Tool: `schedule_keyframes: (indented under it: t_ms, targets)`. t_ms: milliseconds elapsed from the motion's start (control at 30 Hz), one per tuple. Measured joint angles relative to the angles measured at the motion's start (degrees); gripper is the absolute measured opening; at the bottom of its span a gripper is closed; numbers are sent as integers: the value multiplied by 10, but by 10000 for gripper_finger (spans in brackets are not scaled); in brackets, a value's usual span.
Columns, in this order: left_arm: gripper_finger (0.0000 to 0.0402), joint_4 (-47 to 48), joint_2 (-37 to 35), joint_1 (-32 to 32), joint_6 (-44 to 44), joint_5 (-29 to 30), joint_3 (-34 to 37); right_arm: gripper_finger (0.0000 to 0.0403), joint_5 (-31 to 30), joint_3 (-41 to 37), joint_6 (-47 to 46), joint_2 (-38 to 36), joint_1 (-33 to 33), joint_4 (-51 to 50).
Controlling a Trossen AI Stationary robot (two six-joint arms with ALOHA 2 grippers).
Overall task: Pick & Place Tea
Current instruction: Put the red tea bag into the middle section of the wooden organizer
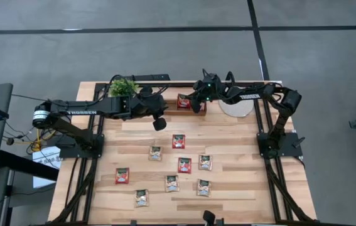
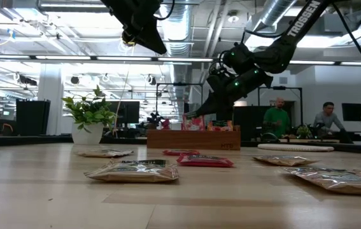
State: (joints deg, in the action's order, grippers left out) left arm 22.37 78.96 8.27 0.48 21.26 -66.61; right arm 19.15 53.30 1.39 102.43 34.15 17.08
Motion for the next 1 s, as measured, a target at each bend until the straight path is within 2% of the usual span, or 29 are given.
schedule_keyframes:
  t_ms: [367, 700, 1000]
  targets:
    - [74, 0, 0, 0, 0, 0, 0, 5, -2, 0, 1, 0, 0, 0]
    - [74, 0, 0, 0, 1, 0, 0, 82, -15, 0, 1, 0, 0, 1]
    - [74, 0, 0, 0, 1, 0, 0, 93, -11, 17, -23, -10, 0, -13]
